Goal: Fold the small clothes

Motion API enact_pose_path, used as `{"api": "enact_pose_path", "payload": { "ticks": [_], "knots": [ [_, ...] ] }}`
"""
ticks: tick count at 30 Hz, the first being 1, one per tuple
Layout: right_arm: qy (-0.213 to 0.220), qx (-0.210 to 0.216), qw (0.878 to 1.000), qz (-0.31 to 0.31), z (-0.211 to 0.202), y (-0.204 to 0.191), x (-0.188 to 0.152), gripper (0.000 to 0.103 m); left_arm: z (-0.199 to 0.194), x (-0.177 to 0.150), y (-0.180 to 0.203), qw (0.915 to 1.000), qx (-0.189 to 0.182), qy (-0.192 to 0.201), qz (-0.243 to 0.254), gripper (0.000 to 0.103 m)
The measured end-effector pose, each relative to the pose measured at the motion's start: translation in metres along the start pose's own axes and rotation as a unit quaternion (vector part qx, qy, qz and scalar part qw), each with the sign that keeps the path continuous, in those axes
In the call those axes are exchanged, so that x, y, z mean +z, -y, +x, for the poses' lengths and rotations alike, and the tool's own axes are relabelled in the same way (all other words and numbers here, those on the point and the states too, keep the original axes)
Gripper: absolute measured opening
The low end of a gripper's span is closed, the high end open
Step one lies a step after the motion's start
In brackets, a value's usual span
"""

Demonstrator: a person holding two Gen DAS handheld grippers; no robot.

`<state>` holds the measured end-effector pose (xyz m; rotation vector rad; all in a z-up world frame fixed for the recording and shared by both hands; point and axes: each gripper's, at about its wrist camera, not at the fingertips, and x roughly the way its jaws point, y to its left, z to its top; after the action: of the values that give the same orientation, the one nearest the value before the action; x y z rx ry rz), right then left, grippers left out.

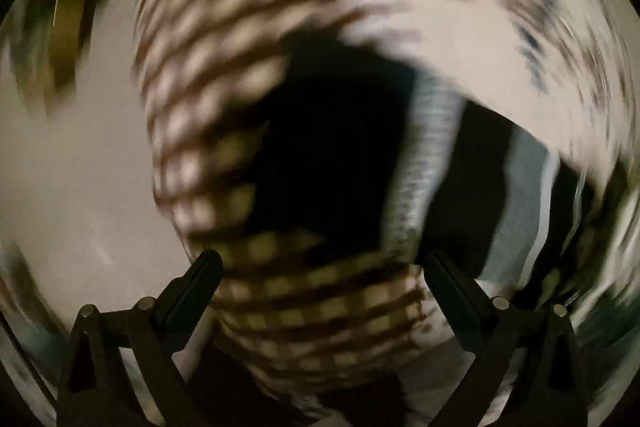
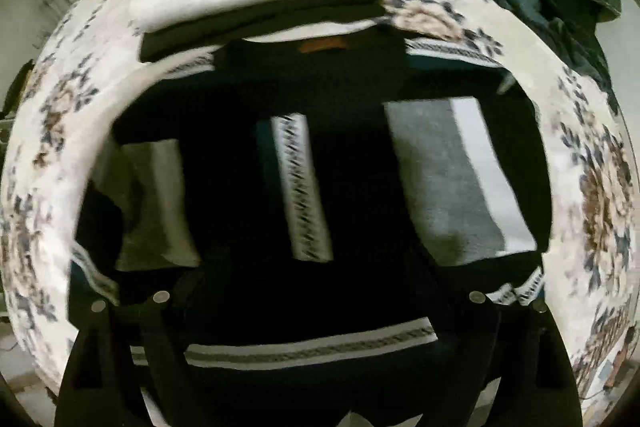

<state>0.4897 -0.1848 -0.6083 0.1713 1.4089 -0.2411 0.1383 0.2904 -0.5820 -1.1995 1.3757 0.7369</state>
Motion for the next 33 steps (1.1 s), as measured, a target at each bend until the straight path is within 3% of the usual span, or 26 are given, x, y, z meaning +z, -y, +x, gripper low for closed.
{"api": "enact_pose_path", "payload": {
  "ticks": [3,5,7,8,9,11,14,19,23,25,27,32,33],
  "knots": [
    [-0.023,-0.001,1.000,0.000,0.011,0.013,-0.008,0.090,0.023,0.008,-0.032,0.9893,-0.092,-0.017,-0.112,0.102],
    [-0.029,-0.019,0.999,-0.011,0.017,0.019,-0.014,0.090,0.027,0.017,-0.039,0.9793,-0.126,0.017,-0.157,0.100],
    [-0.031,-0.049,0.998,-0.025,0.020,0.023,-0.015,0.090,0.022,0.022,-0.035,0.9784,-0.112,0.057,-0.164,0.082],
    [-0.028,-0.075,0.996,-0.040,0.021,0.024,-0.016,0.090,0.017,0.024,-0.030,0.9788,-0.100,0.076,-0.161,0.059],
    [-0.025,-0.095,0.994,-0.054,0.022,0.023,-0.015,0.090,0.012,0.024,-0.024,0.9805,-0.079,0.095,-0.153,0.031],
    [-0.017,-0.125,0.988,-0.083,0.023,0.021,-0.013,0.090,0.002,0.029,-0.008,0.9837,-0.052,0.119,-0.124,0.012],
    [0.008,-0.140,0.984,-0.108,0.015,0.018,-0.009,0.090,-0.019,0.027,0.028,0.9844,-0.009,0.166,-0.059,0.009],
    [0.019,-0.107,0.988,-0.114,0.006,0.022,-0.004,0.090,-0.062,0.012,0.083,0.9674,0.038,0.243,0.059,0.008],
    [0.013,-0.055,0.995,-0.088,0.000,0.041,0.003,0.090,-0.090,-0.020,0.160,0.9365,0.045,0.294,0.186,0.008],
    [0.001,-0.016,0.998,-0.055,-0.002,0.065,0.008,0.090,-0.098,-0.053,0.206,0.9148,0.033,0.309,0.259,0.008],
    [-0.005,-0.006,0.999,-0.032,-0.001,0.091,0.013,0.090,-0.096,-0.094,0.270,0.8865,0.010,0.314,0.339,0.008],
    [-0.013,-0.011,0.999,0.033,-0.001,0.171,0.027,0.090,-0.062,-0.204,0.401,0.8316,-0.076,0.269,0.480,0.008],
    [-0.015,-0.014,0.999,0.043,0.000,0.186,0.030,0.090,-0.048,-0.231,0.425,0.8175,-0.090,0.255,0.509,0.008]
  ]
}}
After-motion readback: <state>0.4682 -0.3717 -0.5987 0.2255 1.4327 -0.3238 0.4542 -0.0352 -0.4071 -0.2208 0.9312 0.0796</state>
